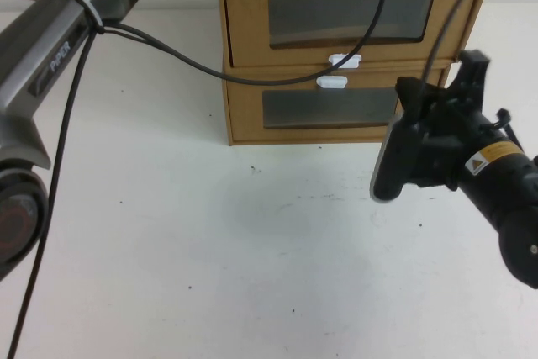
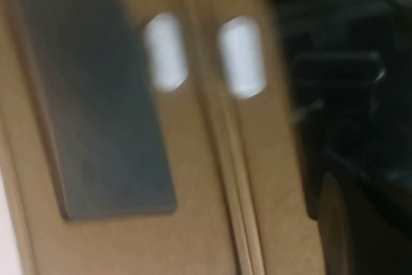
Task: Open the shoe box
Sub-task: 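Pull the top drawer of the cardboard box fully open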
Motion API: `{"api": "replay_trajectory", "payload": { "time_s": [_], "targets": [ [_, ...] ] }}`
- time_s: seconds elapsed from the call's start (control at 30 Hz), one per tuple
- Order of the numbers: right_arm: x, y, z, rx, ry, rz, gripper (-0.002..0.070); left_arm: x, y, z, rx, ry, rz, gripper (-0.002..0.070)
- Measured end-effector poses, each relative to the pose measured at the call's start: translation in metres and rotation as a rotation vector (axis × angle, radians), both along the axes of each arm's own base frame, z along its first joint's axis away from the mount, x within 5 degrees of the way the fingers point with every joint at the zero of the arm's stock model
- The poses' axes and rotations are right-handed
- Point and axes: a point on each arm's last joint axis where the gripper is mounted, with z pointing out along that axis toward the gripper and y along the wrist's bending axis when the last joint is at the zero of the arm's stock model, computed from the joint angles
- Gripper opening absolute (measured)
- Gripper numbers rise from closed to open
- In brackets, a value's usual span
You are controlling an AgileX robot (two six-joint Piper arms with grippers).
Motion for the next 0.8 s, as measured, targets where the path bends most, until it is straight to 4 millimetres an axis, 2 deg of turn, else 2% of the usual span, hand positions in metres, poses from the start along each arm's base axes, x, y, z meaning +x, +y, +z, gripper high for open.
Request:
{"api": "replay_trajectory", "payload": {
  "time_s": [0.13, 0.6, 0.8],
  "targets": [
    [0.006, 0.000, -0.009, -0.111, -0.068, -0.026, -0.0019, 0.003, -0.002, -0.005, -0.013, 0.008, 0.005, -0.0007],
    [0.008, -0.004, -0.008, -0.069, -0.058, -0.120, -0.0019, 0.017, -0.010, -0.027, -0.049, 0.036, 0.025, -0.0007],
    [0.007, -0.004, -0.008, -0.063, -0.058, -0.119, -0.0019, 0.020, -0.006, -0.029, -0.113, 0.100, 0.035, -0.0007]
  ]
}}
